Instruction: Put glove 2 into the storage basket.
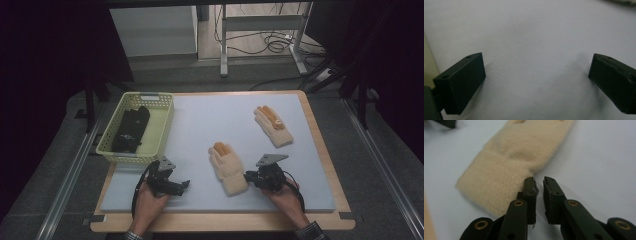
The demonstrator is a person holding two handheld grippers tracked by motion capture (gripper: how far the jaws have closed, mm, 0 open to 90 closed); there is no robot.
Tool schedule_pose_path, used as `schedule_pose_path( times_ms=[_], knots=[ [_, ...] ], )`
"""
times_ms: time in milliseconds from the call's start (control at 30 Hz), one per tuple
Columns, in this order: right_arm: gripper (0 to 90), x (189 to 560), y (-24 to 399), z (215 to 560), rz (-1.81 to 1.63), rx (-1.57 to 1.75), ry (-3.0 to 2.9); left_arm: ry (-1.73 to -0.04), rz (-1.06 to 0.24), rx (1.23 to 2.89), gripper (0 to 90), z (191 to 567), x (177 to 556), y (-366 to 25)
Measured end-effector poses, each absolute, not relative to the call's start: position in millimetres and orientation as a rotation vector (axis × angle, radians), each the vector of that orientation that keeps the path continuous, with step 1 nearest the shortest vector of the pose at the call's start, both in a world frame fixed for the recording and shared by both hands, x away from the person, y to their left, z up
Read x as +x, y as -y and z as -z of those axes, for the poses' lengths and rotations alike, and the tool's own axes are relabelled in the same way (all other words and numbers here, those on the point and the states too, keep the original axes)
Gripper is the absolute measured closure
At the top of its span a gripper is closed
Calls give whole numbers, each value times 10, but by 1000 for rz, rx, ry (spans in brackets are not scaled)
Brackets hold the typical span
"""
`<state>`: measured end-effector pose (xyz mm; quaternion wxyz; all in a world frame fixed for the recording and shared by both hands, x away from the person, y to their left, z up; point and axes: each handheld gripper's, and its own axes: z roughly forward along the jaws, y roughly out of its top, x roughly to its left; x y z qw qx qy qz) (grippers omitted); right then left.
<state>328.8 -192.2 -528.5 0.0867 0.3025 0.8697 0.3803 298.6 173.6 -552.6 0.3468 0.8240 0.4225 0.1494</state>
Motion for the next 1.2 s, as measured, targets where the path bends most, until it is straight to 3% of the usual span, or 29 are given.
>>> schedule_pose_path(
  times_ms=[133, 400, 633, 667, 733, 833, 867, 933, 1133, 1200],
  knots=[
    [773, 3311, 1945, 5251, -1099, 886, -2570, -1096, -387, 2138, 11, 5526, 2986, -1737],
    [734, 3930, 2613, 5063, -1025, 1135, -2306, -1096, -387, 2138, 11, 5526, 2986, -1737],
    [616, 4360, 2919, 5060, -979, 1254, -2166, -1096, -387, 2138, 11, 5525, 2986, -1737],
    [560, 4463, 2959, 5097, -974, 1271, -2149, -1096, -387, 2138, 11, 5526, 2986, -1737],
    [555, 4553, 2976, 5138, -972, 1277, -2155, -1096, -387, 2138, 11, 5526, 2986, -1737],
    [611, 4596, 2968, 5155, -975, 1282, -2158, -1096, -387, 2137, 11, 5526, 2986, -1737],
    [730, 4609, 2943, 5155, -971, 1297, -2168, -1096, -387, 2137, 11, 5526, 2986, -1737],
    [819, 4599, 2912, 5147, -959, 1309, -2174, -1096, -387, 2138, 11, 5526, 2986, -1737],
    [858, 4505, 2872, 5069, -958, 1321, -2216, -1096, -386, 2138, 11, 5526, 2987, -1737],
    [856, 4245, 2788, 5002, -974, 1276, -2254, -1096, -386, 2138, 11, 5526, 2986, -1737]
  ],
)
